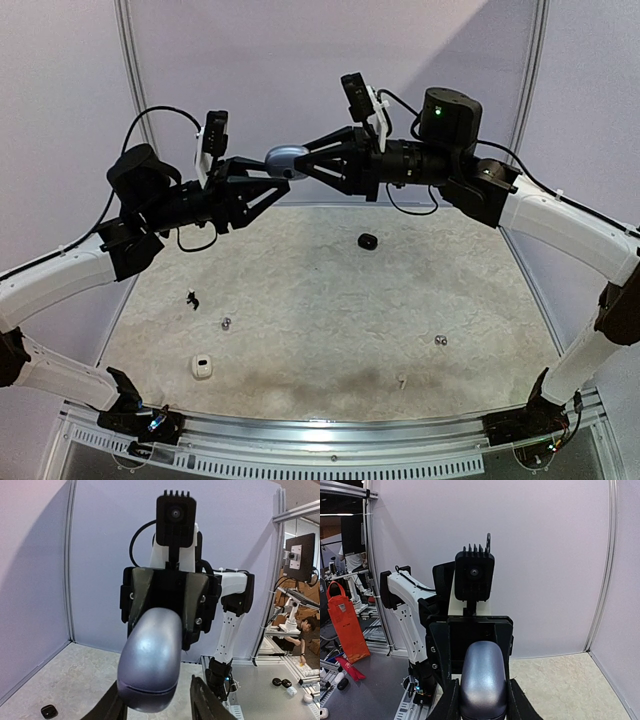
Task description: Insert the wireless bluetooth earbuds into the charging case
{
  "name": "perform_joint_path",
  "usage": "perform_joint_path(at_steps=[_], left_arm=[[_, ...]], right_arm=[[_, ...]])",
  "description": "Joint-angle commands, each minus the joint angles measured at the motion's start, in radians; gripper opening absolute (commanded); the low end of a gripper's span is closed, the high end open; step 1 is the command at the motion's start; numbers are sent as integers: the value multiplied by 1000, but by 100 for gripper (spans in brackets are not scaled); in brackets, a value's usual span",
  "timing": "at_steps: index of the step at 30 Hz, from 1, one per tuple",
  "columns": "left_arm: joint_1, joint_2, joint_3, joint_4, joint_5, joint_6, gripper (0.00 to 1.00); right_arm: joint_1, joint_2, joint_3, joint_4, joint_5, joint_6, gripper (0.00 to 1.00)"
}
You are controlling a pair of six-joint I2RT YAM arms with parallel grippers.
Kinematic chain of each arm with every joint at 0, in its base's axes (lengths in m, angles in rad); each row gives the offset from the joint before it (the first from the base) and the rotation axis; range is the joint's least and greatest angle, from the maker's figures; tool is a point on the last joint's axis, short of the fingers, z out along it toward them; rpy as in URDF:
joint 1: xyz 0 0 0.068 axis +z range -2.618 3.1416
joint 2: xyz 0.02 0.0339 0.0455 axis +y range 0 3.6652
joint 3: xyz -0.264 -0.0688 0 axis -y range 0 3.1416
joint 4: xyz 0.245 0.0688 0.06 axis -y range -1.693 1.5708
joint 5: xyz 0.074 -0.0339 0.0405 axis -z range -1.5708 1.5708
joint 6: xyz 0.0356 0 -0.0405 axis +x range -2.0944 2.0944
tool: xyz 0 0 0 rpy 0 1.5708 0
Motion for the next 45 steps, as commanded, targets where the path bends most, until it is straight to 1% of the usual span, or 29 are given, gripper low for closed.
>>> perform_joint_path(at_steps=[1,3,5,7,9,10,11,16,17,19,21,25,31,32,37,41,42,44,45], left_arm=[[-21,-11,26,23,34,14,40],[-21,-13,27,21,35,14,33],[-21,-12,28,21,36,16,29],[-21,-14,26,20,40,17,21],[-21,-16,25,19,45,20,11],[-21,-18,24,16,44,22,3],[-21,-20,24,15,44,23,0],[-21,-28,18,0,53,44,0],[-21,-31,15,-4,48,46,14],[-21,-36,13,-4,43,49,33],[-21,-39,11,-2,39,50,40],[-21,-40,9,0,38,45,42],[-25,-37,-3,-5,42,43,39],[-27,-37,-6,-3,43,45,38],[-33,-34,-4,11,44,46,20],[-34,-36,-3,15,43,48,0],[-34,-37,-4,15,41,48,0],[-34,-39,-8,12,32,51,0],[-34,-41,-9,4,27,58,0]], right_arm=[[4,0,-21,-29,34,-15,0],[3,-2,-22,-29,36,-12,0],[4,0,-22,-29,35,-10,0],[3,1,-23,-34,38,-10,0],[3,1,-27,-41,42,-12,0],[2,1,-28,-45,44,-15,0],[2,1,-30,-47,44,-16,0],[2,10,-32,-58,37,-9,0],[3,10,-32,-57,37,-7,0],[3,10,-34,-50,35,-3,0],[4,11,-35,-40,32,2,0],[4,9,-35,-25,31,11,0],[4,2,-40,11,32,22,0],[4,1,-40,15,33,22,0],[3,6,-38,15,35,22,0],[4,6,-44,-9,49,13,0],[4,6,-47,-13,57,11,1],[4,1,-52,-26,85,10,28],[5,-1,-54,-37,100,5,37]])
